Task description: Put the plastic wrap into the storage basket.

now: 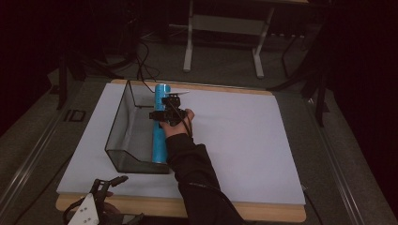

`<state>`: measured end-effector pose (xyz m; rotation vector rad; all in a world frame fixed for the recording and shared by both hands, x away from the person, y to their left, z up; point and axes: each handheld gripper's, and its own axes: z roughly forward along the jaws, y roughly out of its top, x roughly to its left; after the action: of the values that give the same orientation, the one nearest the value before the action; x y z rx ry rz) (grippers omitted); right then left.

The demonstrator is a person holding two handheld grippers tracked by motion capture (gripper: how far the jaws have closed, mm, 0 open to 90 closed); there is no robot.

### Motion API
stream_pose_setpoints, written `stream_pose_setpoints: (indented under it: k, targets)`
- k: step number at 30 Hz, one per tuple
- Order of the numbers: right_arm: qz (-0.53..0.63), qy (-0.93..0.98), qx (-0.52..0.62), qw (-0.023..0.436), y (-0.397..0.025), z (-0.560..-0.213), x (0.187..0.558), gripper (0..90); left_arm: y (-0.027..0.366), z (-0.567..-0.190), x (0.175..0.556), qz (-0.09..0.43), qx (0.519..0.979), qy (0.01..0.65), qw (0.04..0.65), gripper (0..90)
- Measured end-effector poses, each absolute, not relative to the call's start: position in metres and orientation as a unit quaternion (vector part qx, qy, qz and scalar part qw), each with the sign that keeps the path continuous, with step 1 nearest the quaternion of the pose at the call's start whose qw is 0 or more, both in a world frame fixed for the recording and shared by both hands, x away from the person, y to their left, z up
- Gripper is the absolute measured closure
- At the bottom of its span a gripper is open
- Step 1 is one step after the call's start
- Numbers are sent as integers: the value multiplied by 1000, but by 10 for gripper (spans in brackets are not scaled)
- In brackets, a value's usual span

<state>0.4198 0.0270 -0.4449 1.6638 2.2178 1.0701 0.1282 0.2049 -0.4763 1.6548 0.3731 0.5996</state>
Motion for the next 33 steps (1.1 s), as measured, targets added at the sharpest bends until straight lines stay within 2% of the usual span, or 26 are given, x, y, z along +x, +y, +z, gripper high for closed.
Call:
stream_pose_setpoints:
  k: [4,16,28,33]
  targets:
    - [365,762,521,120,20,-442,414,132,205,-477,128,260,720,163,622,2]
    - [376,797,457,121,-21,-434,401,134,203,-478,129,259,723,163,619,2]
    - [378,795,445,163,-66,-431,387,134,202,-479,130,258,724,167,618,2]
    - [389,792,440,165,-82,-431,380,135,201,-480,130,258,725,167,616,2]
